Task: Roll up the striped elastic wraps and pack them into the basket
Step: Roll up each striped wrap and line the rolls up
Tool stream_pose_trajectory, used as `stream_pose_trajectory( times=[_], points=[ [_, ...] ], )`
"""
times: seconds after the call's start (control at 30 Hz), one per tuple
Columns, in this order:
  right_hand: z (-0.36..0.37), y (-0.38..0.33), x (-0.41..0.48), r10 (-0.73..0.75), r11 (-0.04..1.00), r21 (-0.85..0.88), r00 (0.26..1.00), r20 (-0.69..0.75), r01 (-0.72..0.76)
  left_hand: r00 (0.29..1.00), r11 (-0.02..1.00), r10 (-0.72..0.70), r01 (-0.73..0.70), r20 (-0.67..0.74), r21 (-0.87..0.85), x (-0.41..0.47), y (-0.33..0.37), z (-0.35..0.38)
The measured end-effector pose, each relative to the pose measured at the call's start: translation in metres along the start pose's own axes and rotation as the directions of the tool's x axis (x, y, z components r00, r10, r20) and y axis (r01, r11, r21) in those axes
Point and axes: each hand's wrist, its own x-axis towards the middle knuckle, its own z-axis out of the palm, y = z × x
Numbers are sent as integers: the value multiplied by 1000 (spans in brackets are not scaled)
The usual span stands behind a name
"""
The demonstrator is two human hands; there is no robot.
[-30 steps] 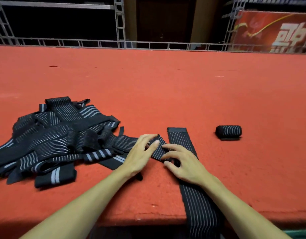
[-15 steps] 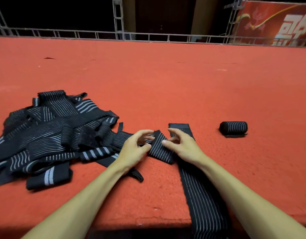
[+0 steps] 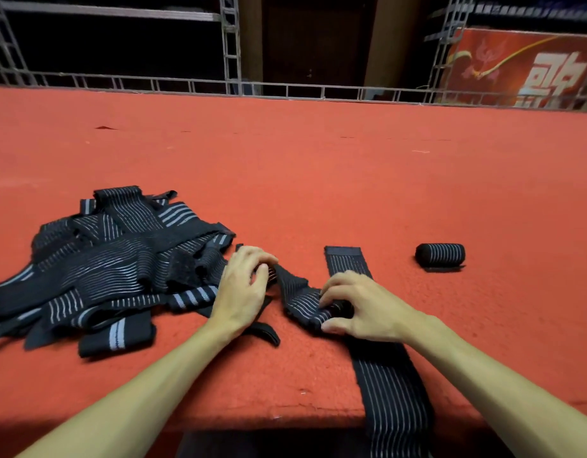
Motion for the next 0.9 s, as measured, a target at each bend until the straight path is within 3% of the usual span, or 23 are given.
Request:
stream_pose_trajectory(
  times=[0.1, 0.23, 0.4, 0.53, 0.67, 0.9],
  points=[
    [3, -10, -2, 42, 998, -35, 999, 8, -42, 983, 981, -56, 21, 178, 194, -1, -8, 1],
    [2, -16, 12, 53, 996, -67, 998, -33, -55, 982, 874, 44, -128, 186, 469, -14, -14, 0],
    [15, -22, 32, 104, 994, 34, 995, 2, -104, 887, 782, 260, -425, 382, 455, -16, -23, 2],
    [19, -22, 33, 119, 988, 103, 993, 7, -119, 925, 841, 133, -295, 356, 454, -15, -22, 4],
    [12, -21, 25, 277, 925, 273, 961, -14, -263, 939, 846, 53, -223, 341, 484, -17, -19, 6],
    [-14, -17, 4, 515, 783, 529, 818, -255, -328, 936, 828, -92, -118, 340, 549, -21, -6, 2]
  ],
)
